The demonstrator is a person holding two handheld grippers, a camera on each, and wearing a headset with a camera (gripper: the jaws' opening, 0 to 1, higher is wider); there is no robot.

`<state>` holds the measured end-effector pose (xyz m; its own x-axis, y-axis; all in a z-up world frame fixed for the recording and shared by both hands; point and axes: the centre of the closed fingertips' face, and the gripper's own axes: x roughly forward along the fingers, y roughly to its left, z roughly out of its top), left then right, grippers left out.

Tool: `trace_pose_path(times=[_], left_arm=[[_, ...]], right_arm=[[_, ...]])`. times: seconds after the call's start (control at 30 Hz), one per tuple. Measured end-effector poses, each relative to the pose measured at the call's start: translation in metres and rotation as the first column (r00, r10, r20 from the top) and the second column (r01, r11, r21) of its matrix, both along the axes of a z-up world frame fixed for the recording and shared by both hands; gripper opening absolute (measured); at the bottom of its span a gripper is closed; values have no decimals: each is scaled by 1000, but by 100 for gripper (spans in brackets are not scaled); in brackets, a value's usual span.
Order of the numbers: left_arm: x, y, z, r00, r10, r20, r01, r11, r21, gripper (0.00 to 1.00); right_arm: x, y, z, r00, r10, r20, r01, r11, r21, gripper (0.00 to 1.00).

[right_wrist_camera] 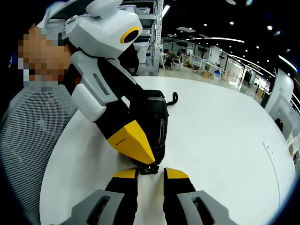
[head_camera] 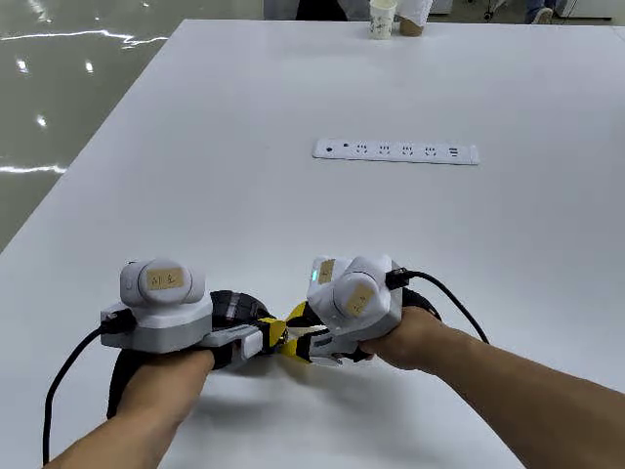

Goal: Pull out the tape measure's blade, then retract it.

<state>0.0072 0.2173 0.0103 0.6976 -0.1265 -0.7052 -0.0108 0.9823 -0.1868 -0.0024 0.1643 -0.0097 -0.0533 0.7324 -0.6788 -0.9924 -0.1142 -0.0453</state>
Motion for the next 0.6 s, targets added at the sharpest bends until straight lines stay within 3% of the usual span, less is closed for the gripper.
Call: trace_pose_path(times=[0.17,0.5,0.6], left_arm=[[-4,2,2,999,-35,6,34,999,26,65],[-14,2,7,997,-70,18,70,997,31,69],[-16,0,9,996,-91,19,90,995,38,70]], right_arm=[[-1,-3,6,1000,-14,-3,14,1000,5,20],[-4,-15,14,999,-31,13,31,1000,-2,25],[-5,-20,16,998,-55,-3,55,998,-6,29]])
